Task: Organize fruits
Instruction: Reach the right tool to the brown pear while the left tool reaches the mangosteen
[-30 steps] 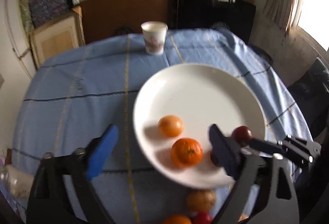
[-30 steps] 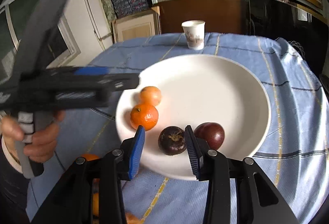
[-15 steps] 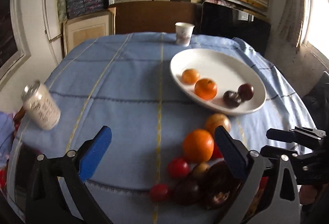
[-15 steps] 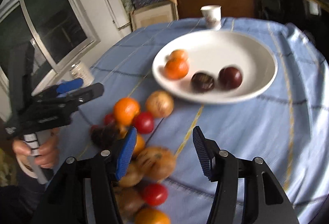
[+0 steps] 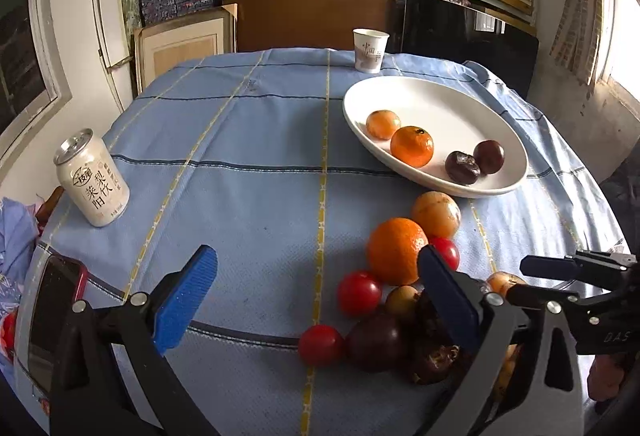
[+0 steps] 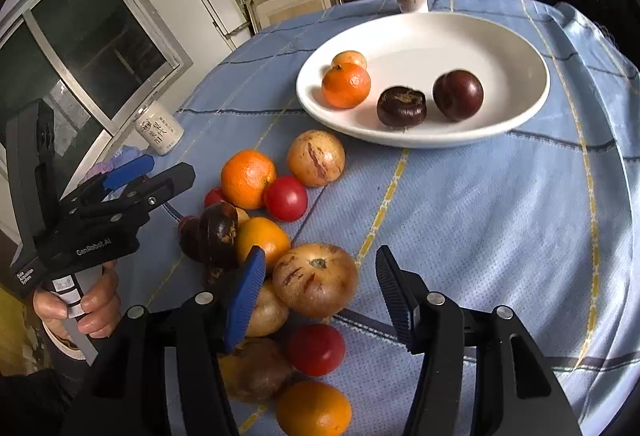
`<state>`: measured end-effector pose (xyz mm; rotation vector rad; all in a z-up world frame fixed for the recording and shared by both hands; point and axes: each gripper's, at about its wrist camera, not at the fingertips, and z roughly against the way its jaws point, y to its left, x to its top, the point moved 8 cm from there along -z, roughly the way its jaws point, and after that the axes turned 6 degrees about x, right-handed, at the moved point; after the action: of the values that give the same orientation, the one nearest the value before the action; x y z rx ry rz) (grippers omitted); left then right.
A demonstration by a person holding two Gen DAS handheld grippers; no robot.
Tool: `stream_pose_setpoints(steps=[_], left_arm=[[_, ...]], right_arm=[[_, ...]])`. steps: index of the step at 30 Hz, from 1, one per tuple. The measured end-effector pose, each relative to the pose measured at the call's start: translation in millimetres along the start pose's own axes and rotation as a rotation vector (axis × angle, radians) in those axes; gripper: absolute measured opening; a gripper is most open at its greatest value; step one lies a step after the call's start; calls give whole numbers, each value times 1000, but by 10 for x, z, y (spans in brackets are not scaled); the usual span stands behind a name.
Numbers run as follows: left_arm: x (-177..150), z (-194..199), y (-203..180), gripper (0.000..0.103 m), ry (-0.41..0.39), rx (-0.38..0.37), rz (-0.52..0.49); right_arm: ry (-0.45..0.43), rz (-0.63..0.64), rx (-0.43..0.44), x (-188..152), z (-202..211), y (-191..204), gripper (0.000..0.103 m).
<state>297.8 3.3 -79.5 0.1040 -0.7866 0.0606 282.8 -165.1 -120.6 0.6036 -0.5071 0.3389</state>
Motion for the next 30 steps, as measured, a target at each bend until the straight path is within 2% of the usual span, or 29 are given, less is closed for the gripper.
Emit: stream_pose_setpoints(steps=[6,20,30], left_arm=[[-14,31,6,98,-4,-4,5],[-55,23,18,98,6,-4,10],[-76,12,63,98,14,4,20]], right_arm=[[31,-8,-1,-65,-43,40,67],[49,-42,21,-102,-104,36,68],[50,-33,40,-110,-109,69,61]])
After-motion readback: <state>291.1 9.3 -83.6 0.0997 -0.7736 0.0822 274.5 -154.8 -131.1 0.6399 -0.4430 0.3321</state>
